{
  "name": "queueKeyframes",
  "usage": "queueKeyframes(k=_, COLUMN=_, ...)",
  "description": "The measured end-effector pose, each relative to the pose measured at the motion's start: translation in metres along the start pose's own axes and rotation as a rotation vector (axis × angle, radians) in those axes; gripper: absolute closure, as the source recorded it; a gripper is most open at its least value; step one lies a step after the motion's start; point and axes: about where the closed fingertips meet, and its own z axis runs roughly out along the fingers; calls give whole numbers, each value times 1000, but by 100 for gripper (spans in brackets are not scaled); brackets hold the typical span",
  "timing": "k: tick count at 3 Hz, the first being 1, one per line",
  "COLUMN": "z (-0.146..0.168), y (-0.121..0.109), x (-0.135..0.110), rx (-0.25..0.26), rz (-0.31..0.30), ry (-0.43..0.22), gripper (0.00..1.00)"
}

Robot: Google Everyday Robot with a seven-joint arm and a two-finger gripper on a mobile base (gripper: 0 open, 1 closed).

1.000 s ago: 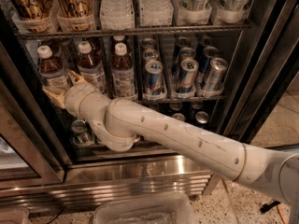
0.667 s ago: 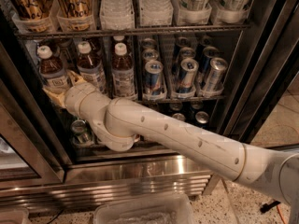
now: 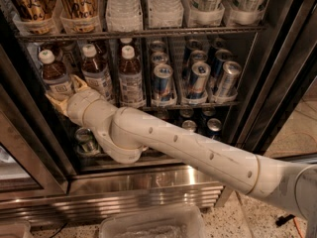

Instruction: Pick blue plastic bottle from middle shelf of fridge

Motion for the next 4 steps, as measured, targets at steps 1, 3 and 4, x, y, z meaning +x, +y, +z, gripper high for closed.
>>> queueKeyframes(k=1, z=-4, y=4, x=-8, rx=5, rz=-20, ry=-32, gripper=100)
queueKeyframes(k=3, z=-7, y=8, x=-18, rx=5, rz=-41, ry=-64, gripper=100)
queueKeyframes(k=4, z=-10, y=11, x=-25, rx=4, rz=-56, ry=-82, gripper=100)
